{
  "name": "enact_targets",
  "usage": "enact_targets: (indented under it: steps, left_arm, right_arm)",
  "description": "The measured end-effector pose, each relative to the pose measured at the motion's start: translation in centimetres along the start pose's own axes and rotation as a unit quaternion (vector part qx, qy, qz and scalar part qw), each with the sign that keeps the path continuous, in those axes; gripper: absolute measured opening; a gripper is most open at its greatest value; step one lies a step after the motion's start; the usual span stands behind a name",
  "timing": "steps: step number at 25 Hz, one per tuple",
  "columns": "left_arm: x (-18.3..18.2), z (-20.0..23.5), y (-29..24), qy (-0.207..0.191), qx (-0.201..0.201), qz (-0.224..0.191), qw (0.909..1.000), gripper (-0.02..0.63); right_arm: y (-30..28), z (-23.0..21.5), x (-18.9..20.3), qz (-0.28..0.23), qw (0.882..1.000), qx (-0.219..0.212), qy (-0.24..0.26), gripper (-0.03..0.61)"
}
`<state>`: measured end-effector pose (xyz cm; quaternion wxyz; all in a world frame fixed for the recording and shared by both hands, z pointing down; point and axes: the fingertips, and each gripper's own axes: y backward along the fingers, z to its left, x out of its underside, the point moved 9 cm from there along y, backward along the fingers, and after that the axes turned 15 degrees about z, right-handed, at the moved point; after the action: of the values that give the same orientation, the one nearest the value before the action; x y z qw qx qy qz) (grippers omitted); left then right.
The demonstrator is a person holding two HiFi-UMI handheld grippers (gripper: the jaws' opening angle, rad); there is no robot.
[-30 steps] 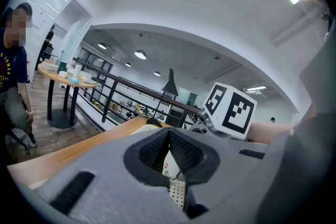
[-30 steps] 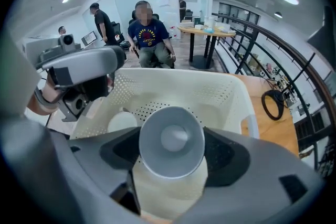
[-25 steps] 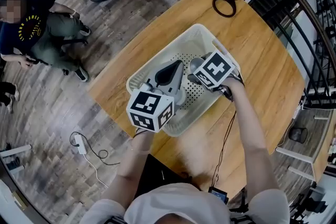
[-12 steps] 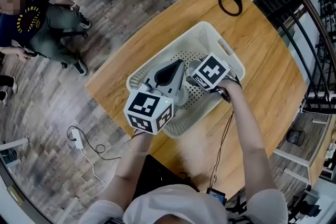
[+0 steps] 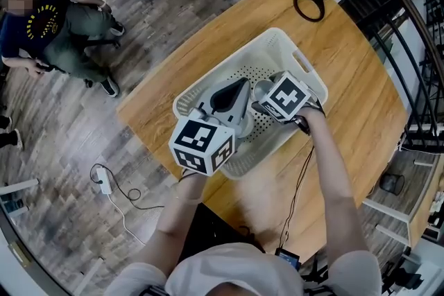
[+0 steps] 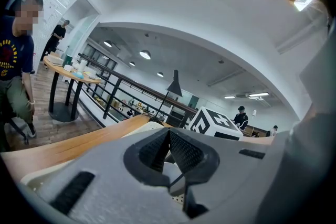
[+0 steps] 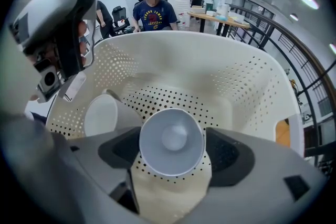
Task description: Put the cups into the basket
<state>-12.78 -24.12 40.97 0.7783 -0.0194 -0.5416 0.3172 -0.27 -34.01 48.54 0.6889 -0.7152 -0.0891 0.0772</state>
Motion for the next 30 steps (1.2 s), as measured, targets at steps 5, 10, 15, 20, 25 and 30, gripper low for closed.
enact_targets:
  steps: [5,10,15,20,25,30]
  left_arm:
    - [0.0,-0.2,0.4,0.001,-0.001,-0.003,1.0000,0.008]
    - [-0.3,-0.6,1.1,-0.003,-0.002,-0.007,1.0000,0.008]
    - [-0.6,-1.7,2.1,-0.012,-0.003,-0.013,0.9998,0.008]
    - [-0.3,-3.8,3.1,-0.021,0.006,-0.015,0.9997,0.008]
    - [0.6,-6.1,4.4,-0.028,0.018,-0.009,0.9994,0.008]
    - [1.8,-8.1,5.1,-0.040,0.029,0.001,0.9988,0.008]
  right_arm:
    - [0.9,0.3,0.4,0.002,1.000,0.006,0.001,0.373]
    - [2.8,0.7,1.0,-0.030,1.000,0.003,-0.007,0.373]
    - [5.7,1.1,2.3,-0.096,0.994,0.013,-0.050,0.371]
    - [9.7,3.0,4.2,-0.167,0.982,0.038,-0.076,0.371]
    - [11.8,6.2,6.7,-0.239,0.966,0.050,-0.088,0.368]
    - [12.7,9.0,10.2,-0.309,0.934,0.120,-0.133,0.175]
